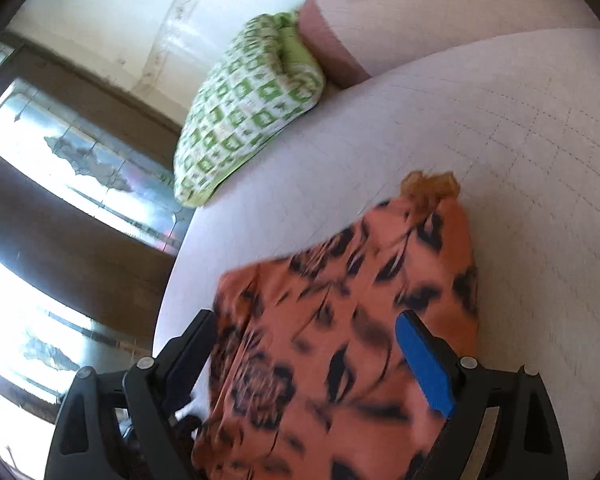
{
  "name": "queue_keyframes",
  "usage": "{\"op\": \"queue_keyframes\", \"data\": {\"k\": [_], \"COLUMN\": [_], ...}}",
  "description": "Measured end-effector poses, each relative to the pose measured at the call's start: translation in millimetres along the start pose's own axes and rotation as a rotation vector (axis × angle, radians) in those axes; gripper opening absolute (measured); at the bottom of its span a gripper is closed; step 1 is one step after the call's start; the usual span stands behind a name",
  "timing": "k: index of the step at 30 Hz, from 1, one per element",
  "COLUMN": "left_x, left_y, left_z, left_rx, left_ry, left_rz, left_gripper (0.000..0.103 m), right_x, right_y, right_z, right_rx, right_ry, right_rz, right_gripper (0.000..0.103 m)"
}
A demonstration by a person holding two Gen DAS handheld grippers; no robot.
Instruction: Fold small clothes
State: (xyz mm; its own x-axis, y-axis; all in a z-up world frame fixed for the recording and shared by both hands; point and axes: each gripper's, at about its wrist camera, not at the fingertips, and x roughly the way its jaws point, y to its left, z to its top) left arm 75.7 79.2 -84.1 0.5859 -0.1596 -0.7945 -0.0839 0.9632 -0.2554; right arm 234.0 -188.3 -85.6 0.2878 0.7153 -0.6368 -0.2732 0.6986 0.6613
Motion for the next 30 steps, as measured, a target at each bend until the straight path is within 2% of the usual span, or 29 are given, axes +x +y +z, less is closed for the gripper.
{"op": "queue_keyframes", "data": {"k": [2, 3, 4, 6, 8, 11, 14, 18, 20, 23, 24, 25, 26, 27, 29, 30], "left_x": [14.9, 28.0, 31.1, 18.8, 5.0, -3.5, 9.2, 48.8, 57.2, 51.2, 49.9, 48.7, 49.7, 49.4, 50.9, 51.2], "left_y": [0.6, 6.3, 13.4, 23.3, 21.1, 24.4, 33.3, 50.3, 47.8, 38.8, 37.6, 37.3, 36.5, 36.5, 37.0, 37.4], "left_z": [-10.0, -17.4, -20.8, -19.1, -12.0, 6.3, 20.8, 28.9, 22.3, 18.3, 17.3, 17.2, 17.6, 17.6, 17.8, 17.2], "left_rx": [0.031, 0.020, -0.026, -0.106, -0.079, -0.080, -0.120, -0.168, -0.152, -0.073, -0.066, -0.063, -0.059, -0.059, -0.066, -0.071], "left_ry": [0.068, 0.110, 0.120, 0.090, 0.034, -0.009, -0.002, 0.098, 0.120, 0.095, 0.095, 0.096, 0.111, 0.112, 0.121, 0.126], "left_rz": [0.046, 0.038, 0.009, -0.038, -0.042, -0.096, -0.158, -0.207, -0.210, -0.209, -0.206, -0.211, -0.231, -0.223, -0.218, -0.219], "left_gripper": [0.073, 0.074, 0.074, 0.073, 0.073, 0.074, 0.076, 0.076, 0.077, 0.077, 0.071, 0.063, 0.054, 0.053, 0.049, 0.044], "right_x": [23.6, 27.9, 21.6, 5.8, -17.3, -46.4, -51.7, -33.8, -25.8, -19.2, -15.8, -13.4, -12.7, -9.9, -6.1, -5.9], "right_y": [-30.1, -37.4, -36.3, -24.0, -14.4, -19.0, -40.1, -52.0, -50.3, -44.9, -42.0, -39.7, -39.0, -39.0, -39.5, -39.2], "right_z": [7.5, 7.2, 5.5, 0.5, -10.6, -28.9, -39.6, -55.1, -62.0, -70.1, -70.5, -70.6, -70.2, -70.1, -70.1, -70.5], "right_rx": [0.080, 0.122, 0.132, 0.094, 0.051, 0.018, 0.058, 0.103, 0.108, 0.074, 0.064, 0.063, 0.062, 0.057, 0.064, 0.065], "right_ry": [0.054, 0.064, 0.030, 0.017, 0.003, -0.019, 0.017, 0.087, 0.108, 0.125, 0.123, 0.122, 0.126, 0.140, 0.146, 0.147], "right_rz": [-0.065, -0.052, -0.025, -0.010, 0.031, -0.041, -0.075, -0.059, -0.038, -0.034, -0.042, -0.044, -0.059, -0.099, -0.105, -0.111], "right_gripper": [0.092, 0.092, 0.092, 0.092, 0.092, 0.092, 0.092, 0.092, 0.092, 0.092, 0.092, 0.086, 0.071, 0.066, 0.062, 0.061]}}
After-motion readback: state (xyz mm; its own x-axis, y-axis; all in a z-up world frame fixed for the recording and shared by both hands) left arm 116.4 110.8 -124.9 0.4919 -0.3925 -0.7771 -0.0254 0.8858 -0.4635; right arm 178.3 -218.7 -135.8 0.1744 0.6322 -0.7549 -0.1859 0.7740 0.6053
